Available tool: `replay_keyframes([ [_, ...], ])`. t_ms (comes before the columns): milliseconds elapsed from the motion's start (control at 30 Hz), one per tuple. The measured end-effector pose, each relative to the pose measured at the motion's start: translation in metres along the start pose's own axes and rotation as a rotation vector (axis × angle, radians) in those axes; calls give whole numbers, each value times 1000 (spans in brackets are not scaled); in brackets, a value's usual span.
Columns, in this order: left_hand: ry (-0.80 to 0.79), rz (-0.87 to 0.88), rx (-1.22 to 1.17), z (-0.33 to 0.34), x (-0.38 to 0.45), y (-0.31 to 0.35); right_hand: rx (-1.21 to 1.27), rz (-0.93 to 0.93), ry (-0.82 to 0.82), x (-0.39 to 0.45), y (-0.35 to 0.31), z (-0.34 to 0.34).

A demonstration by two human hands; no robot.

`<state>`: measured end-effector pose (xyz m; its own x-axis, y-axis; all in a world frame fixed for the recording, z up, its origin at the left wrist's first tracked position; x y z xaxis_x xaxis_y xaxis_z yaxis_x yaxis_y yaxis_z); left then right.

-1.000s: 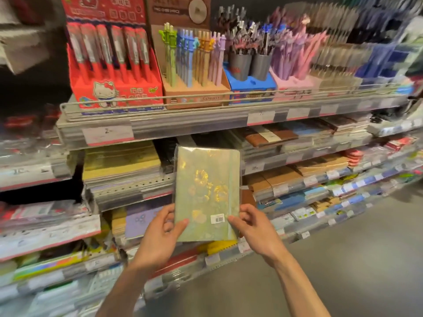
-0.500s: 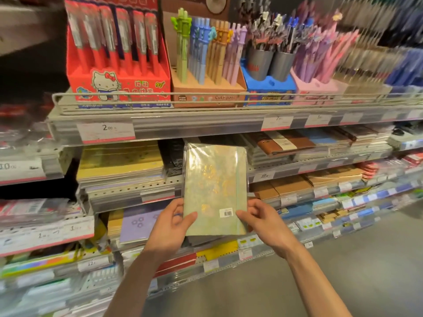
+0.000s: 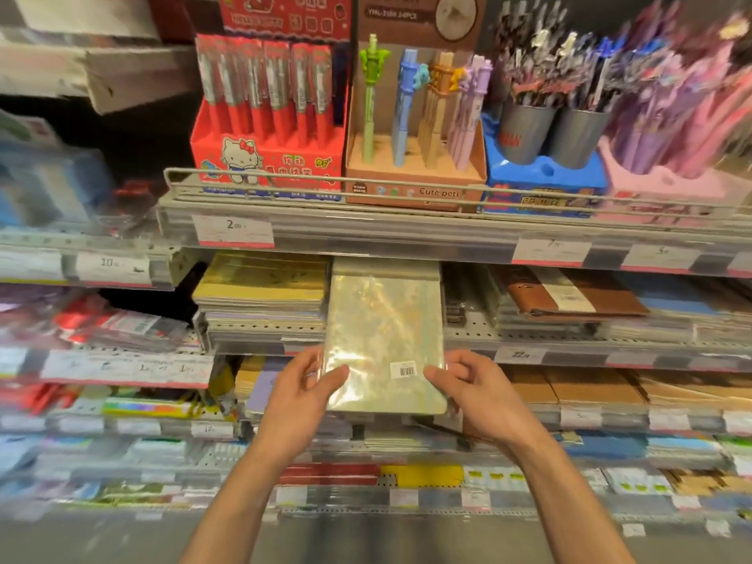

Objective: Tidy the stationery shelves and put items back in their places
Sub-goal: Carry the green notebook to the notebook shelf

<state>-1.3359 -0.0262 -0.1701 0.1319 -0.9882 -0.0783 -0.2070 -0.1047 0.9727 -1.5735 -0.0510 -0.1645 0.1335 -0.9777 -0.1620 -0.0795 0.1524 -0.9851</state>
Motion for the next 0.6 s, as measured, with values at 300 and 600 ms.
replay_keyframes([
  [300,274,-31,-214,-77,16,3,12,-56,-99,56,-39,89],
  [600,392,-100,-199,-131,47,1,-3,6,-51,82,-52,154],
])
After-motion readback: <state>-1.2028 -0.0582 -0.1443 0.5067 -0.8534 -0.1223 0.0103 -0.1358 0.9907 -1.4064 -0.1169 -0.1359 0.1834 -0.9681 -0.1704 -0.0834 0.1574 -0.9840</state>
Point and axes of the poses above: each hand's wrist, its own x-axis towards the middle knuckle, its own z-axis out of the palm, y = z × x, the point moved 4 cm from there along x, towards the middle knuckle, and after that the axes turned 10 degrees about x, right-handed, at the moved point
